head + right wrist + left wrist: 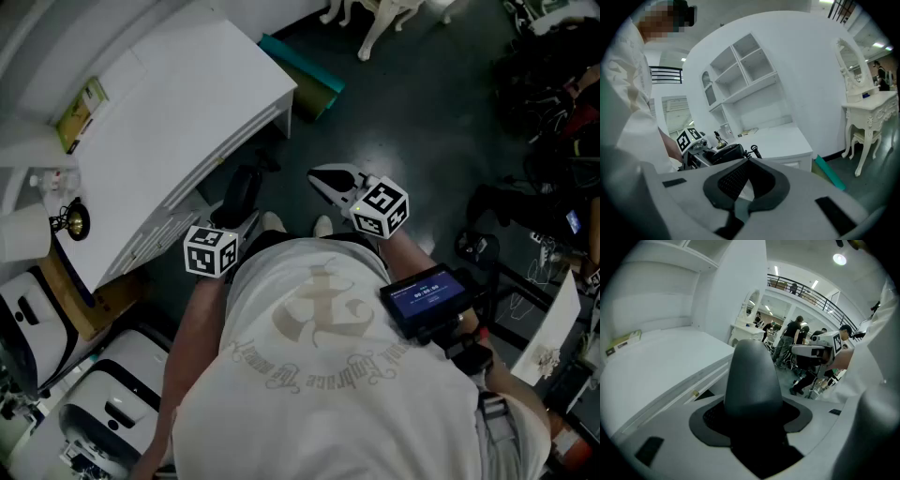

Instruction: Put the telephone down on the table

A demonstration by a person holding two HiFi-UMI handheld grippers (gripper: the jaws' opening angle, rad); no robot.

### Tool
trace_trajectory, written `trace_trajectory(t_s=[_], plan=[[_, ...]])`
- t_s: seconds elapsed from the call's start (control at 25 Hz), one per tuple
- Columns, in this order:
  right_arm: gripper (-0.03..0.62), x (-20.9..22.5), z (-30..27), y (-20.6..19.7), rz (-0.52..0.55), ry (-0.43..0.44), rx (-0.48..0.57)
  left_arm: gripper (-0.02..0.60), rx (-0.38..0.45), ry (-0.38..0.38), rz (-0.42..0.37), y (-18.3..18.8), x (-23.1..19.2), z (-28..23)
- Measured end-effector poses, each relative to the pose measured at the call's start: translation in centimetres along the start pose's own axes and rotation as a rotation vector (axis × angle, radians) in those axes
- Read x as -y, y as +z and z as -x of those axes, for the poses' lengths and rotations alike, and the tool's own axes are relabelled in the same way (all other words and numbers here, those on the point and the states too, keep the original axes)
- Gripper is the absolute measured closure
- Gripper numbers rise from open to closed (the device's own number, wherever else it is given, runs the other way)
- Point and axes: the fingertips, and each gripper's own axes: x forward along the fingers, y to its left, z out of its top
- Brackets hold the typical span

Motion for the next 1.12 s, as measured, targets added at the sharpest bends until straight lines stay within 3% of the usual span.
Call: trace_trajectory(t_s=[0.2, 0.36, 0.6, 1.12], plan=[[0.579, -0.3, -0.1, -0.2, 0.018, 0.034, 0.02, 0.305, 0.027, 0.008, 0.001, 0.3, 0.5, -0.8], [0.579, 0.5, 2.5, 0.0, -0.008, 0.053, 0.077, 0.305, 0.041, 0.032, 0.003, 1.0, 3.4, -1.7], [0.579, 1.8, 6.0, -0.1, 0.022, 0.079, 0.063, 0.305, 0.04, 0.078, 0.013, 1.6, 7.1, -2.6], [0.579, 2.2, 6.9, -0.8, 0.026, 0.1, 0.067, 0.305, 0.02, 0.121, -0.004, 1.3, 8.1, -2.6]])
